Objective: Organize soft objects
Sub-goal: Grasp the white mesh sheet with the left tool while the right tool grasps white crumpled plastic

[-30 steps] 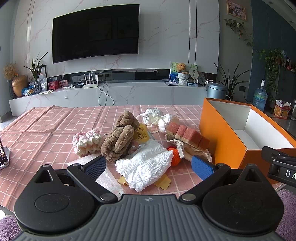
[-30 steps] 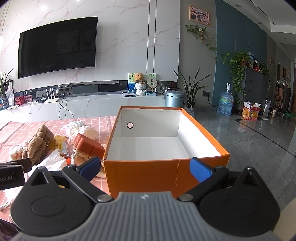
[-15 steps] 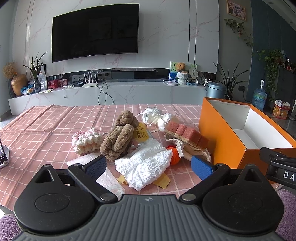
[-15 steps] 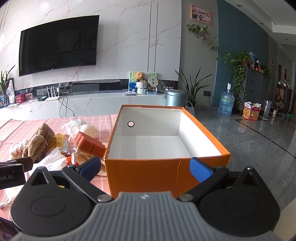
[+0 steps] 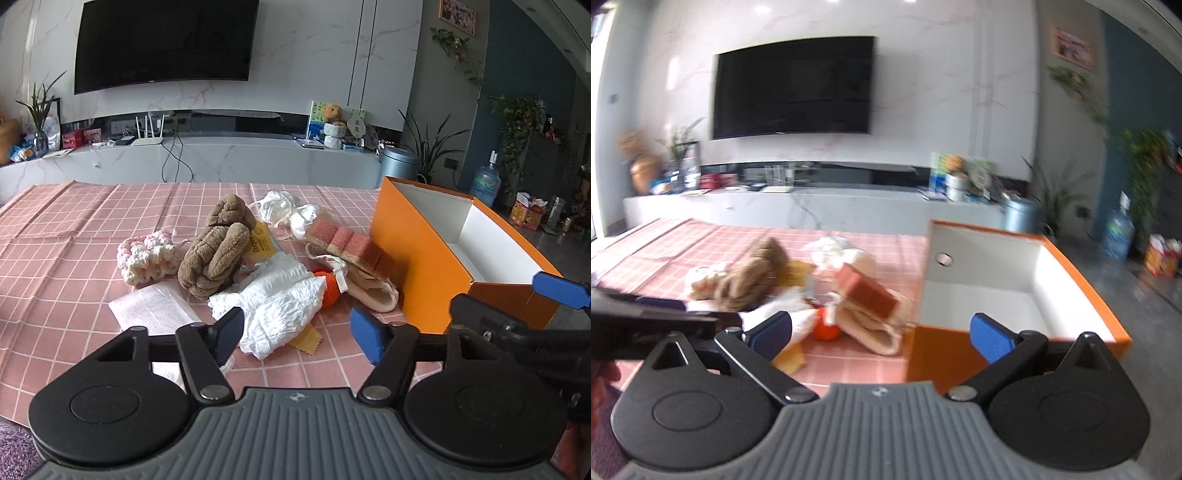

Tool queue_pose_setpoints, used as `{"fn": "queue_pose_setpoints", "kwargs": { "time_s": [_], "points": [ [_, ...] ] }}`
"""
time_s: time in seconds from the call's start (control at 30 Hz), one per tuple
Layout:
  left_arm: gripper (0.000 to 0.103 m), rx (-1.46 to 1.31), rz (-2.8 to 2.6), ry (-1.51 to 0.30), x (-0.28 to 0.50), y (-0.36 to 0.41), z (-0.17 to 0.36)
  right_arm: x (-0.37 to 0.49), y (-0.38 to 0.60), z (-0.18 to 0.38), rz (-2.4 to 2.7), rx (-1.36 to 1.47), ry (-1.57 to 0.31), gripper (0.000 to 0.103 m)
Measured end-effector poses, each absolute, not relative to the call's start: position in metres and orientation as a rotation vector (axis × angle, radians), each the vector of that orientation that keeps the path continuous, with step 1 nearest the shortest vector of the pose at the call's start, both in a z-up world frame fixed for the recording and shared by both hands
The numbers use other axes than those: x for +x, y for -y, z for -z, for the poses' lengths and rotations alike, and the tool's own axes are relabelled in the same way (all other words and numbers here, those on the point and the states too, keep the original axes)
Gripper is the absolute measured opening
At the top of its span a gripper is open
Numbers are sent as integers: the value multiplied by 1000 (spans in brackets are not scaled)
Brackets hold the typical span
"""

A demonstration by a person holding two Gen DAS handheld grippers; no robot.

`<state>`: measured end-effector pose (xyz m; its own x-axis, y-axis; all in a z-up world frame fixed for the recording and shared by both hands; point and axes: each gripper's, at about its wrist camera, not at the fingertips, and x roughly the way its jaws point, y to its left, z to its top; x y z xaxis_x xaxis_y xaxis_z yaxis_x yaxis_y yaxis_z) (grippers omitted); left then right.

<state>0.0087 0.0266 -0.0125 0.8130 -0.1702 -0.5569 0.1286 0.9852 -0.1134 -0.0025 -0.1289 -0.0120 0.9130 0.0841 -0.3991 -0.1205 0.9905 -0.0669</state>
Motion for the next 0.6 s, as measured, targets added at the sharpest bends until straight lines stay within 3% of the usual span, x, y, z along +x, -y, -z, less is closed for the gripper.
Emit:
{"fn": "queue_pose_setpoints", "kwargs": {
  "time_s": [0.33,0.43,0.5,0.6],
  "points": [
    [66,-196,74,-651,30,-73,20,33,91,27,-321,-170,-485,100],
    [64,-223,55,-694,40,-87,27,47,80,33,-353,-205,-500,95],
    [65,-248,46,-720,46,-96,33,60,76,36,-371,-204,-529,86],
    [69,-276,4,-748,54,-109,41,81,70,42,-384,-200,-575,84]
  ]
}}
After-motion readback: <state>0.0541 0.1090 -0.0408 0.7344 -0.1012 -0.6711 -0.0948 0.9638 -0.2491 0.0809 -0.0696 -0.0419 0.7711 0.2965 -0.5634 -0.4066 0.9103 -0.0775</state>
